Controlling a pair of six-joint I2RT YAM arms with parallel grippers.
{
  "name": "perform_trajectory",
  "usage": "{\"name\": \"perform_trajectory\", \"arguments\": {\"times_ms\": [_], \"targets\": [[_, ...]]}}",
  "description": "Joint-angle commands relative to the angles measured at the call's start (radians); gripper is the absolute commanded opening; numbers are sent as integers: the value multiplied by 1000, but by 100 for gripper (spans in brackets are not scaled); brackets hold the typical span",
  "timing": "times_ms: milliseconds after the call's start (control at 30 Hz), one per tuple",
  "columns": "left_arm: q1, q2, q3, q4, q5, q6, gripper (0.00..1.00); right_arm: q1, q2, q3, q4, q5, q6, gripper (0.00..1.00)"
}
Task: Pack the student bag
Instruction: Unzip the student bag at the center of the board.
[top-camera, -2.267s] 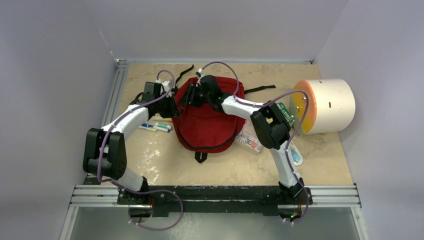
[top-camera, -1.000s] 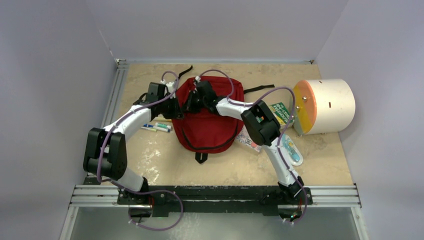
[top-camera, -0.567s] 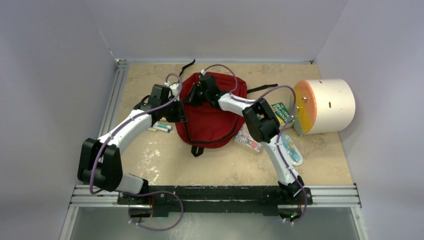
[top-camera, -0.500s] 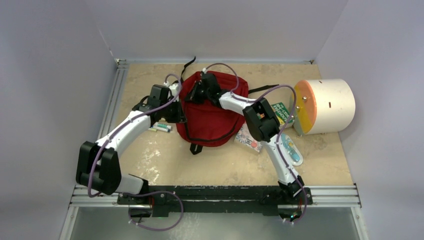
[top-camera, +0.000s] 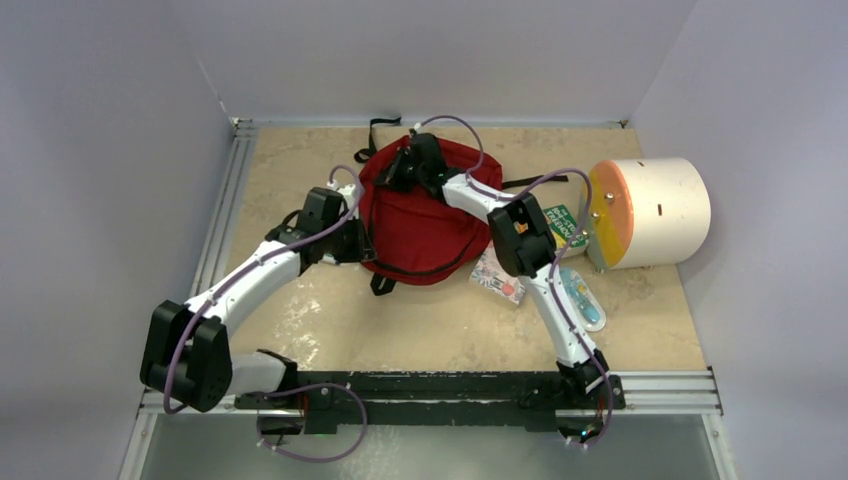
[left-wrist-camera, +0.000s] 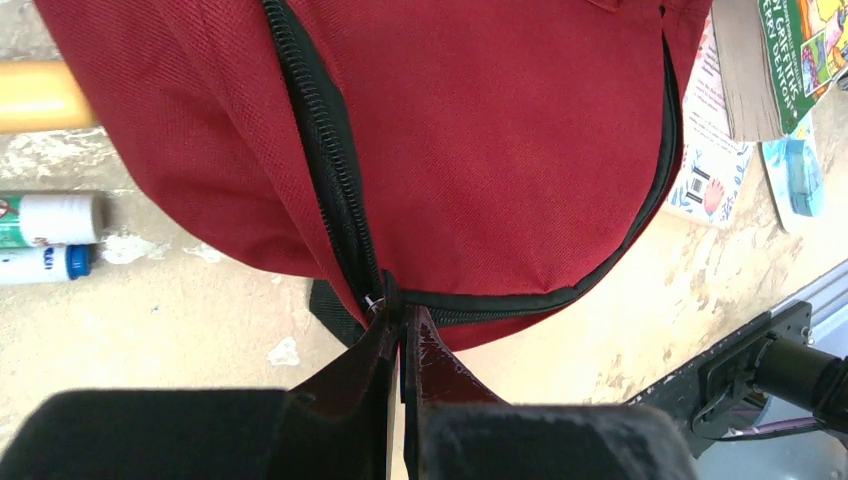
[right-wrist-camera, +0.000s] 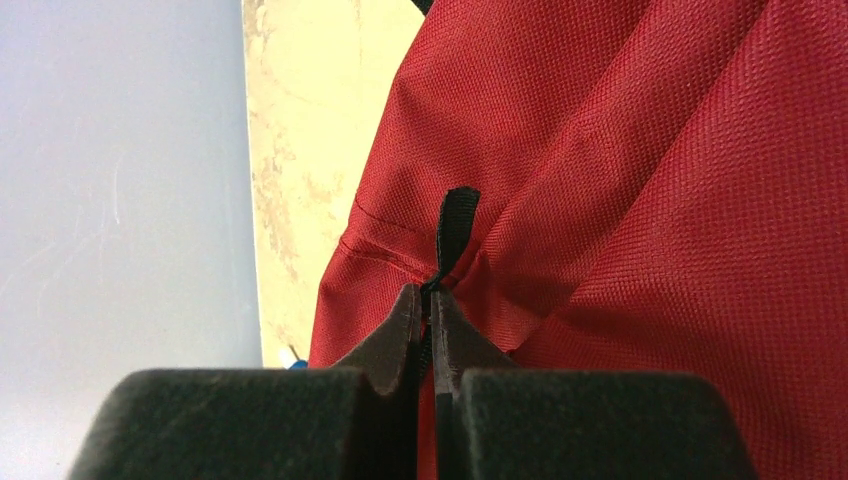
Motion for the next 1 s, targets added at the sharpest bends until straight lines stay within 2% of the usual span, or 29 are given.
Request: {"name": "perform_trajectory", "arguments": {"times_ms": [0, 67, 167, 300, 400, 533, 600, 733, 833, 967], "targets": [[-45, -26, -18, 1, 38, -76, 0, -40, -9, 78, 49, 61, -42, 0], [-45, -30, -11, -4, 7, -77, 0, -41, -42, 44, 90, 28, -88, 4], [-45, -13, 23, -11, -31, -75, 0, -43, -166, -92, 175, 6, -158, 18], [-45, 50, 80, -4, 2, -59, 0, -48, -363, -302, 276, 11, -252, 34], [-46, 73, 94, 23, 57, -59, 15, -50, -473, -434, 271, 59, -289, 47], [-47, 51, 76, 47, 86, -63, 21, -69, -570, -577, 273, 28, -304, 53], [-47, 35, 68, 40, 83, -58, 29, -73, -604, -627, 274, -6, -315, 55], [-47, 10, 57, 38, 103, -50, 41, -75, -652, -693, 240, 21, -365, 68], [-46, -4, 61, 48, 139, -51, 44, -75, -677, -731, 221, 72, -387, 75], [-46, -17, 79, 49, 176, -43, 45, -75, -693, -743, 183, 69, -430, 72]]}}
